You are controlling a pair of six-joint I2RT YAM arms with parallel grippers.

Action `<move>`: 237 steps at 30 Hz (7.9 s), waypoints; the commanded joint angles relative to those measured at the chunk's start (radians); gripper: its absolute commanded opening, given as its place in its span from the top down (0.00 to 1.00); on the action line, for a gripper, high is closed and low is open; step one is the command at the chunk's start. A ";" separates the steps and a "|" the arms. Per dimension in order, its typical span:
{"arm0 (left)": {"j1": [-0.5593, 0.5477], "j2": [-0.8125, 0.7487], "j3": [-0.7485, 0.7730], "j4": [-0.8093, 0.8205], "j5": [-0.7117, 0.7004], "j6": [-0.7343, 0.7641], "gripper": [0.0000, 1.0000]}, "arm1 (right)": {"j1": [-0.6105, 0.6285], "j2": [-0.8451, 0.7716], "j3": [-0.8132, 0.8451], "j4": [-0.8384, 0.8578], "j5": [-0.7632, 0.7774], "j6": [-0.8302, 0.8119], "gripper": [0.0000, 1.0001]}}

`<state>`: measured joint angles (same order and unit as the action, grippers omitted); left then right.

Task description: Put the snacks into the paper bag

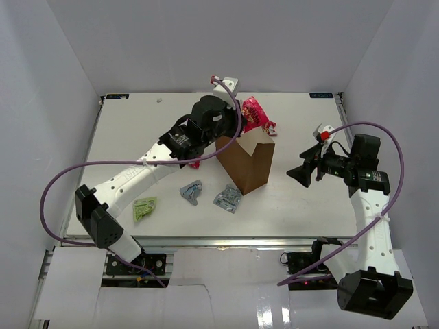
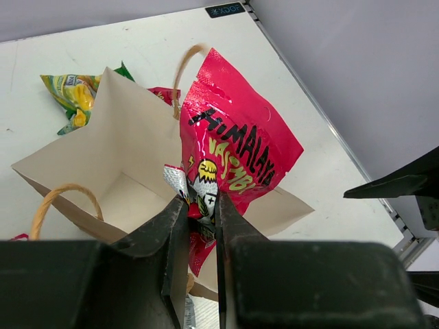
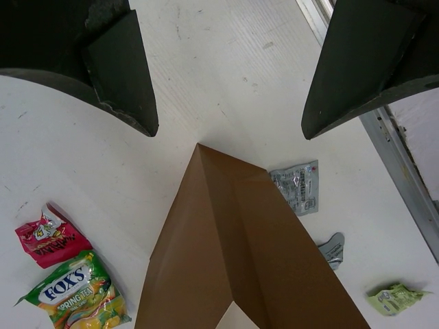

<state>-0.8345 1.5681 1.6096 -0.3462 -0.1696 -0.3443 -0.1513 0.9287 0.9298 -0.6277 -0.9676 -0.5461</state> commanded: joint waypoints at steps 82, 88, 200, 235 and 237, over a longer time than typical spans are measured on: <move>0.000 -0.896 -0.965 -0.303 -0.071 -0.561 0.02 | 0.164 0.508 0.302 0.540 0.474 0.344 0.92; 0.000 -0.925 -1.016 -0.301 -0.087 -0.561 0.02 | 0.185 0.185 0.285 0.606 0.320 0.269 0.92; 0.074 -0.348 -0.162 0.093 0.415 -0.087 0.89 | 0.067 -0.019 -0.177 0.387 0.141 0.259 0.17; 0.058 -0.006 0.156 -0.008 0.219 0.047 0.17 | 0.150 0.702 0.347 0.416 0.429 0.630 0.24; 0.060 -0.037 0.165 -0.004 0.229 0.038 0.14 | 0.203 0.865 0.464 0.349 0.495 0.678 0.24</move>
<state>-0.7746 1.6386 1.7180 -0.3649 0.0616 -0.2886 -0.0067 1.6356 1.2507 -0.2058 -0.5858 0.0185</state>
